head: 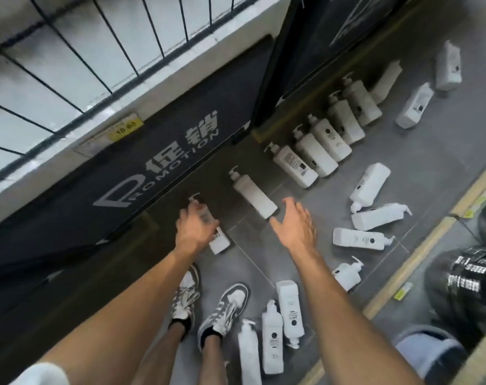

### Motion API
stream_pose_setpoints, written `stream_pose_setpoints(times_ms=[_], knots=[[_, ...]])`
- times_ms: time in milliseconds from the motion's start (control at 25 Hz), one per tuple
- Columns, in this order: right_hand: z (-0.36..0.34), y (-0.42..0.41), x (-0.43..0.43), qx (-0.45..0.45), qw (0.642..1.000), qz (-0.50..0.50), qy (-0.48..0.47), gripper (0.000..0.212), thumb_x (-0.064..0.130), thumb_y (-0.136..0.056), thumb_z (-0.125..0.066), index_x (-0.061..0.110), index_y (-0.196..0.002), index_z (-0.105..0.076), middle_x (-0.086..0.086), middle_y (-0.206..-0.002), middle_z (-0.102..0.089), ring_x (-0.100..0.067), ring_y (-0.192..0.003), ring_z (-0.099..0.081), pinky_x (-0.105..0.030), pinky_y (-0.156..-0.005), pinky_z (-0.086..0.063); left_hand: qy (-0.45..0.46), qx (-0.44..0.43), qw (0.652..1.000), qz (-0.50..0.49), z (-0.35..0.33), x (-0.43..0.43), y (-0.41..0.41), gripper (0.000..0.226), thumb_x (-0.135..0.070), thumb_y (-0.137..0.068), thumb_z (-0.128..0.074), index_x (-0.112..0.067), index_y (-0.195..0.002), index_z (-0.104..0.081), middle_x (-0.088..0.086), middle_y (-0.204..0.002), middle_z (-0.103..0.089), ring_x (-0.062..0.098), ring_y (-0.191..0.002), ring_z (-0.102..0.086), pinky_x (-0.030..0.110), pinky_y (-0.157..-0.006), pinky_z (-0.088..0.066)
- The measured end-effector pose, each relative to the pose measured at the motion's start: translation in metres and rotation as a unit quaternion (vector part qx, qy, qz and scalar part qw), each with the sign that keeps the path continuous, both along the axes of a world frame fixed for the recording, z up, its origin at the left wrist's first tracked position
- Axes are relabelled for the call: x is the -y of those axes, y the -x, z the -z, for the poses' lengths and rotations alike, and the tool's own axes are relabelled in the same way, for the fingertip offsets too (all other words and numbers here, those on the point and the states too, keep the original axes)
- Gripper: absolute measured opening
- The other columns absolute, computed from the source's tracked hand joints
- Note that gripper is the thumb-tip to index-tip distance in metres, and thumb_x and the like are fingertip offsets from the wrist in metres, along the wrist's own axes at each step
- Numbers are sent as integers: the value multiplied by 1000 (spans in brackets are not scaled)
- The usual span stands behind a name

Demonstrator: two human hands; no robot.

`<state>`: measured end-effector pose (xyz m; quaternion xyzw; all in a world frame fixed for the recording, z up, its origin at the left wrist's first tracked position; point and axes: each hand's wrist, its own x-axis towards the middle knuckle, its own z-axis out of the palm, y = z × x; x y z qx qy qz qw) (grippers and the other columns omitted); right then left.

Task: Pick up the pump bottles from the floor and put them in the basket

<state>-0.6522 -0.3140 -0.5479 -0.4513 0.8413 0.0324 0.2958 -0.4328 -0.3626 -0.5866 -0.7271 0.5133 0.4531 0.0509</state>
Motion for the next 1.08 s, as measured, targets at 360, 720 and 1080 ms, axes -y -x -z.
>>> stream_pose_setpoints(times_ms=[360, 720, 1080], knots=[[181, 2, 35, -6, 999, -42, -18, 52, 37, -94, -65, 19, -138, -45, -10, -135, -53, -32, -127, -48, -46, -99, -43, -53, -63, 993, -87, 195, 4, -16, 64, -33, -77, -80, -12, -131, -53, 8, -118, -67, 27, -110, -64, 39, -95, -51], [285, 26, 67, -67, 988, -135, -9, 52, 43, -90, -67, 16, -130, -47, -9, -127, -55, -31, -120, -51, -43, -94, -45, -7, 28, 987, -156, 367, -13, -38, 114, -82, -41, -64, -7, -126, -61, 14, -113, -67, 31, -103, -67, 43, -88, -57], [369, 26, 85, -44, 990, -136, -17, 73, 50, -82, -73, 18, -140, -42, -7, -130, -53, -30, -122, -49, -44, -99, -46, -117, 8, 936, -332, 388, -1, 5, 106, -36, -63, -94, 2, -142, -36, 23, -131, -53, 39, -114, -57, 41, -82, -49]])
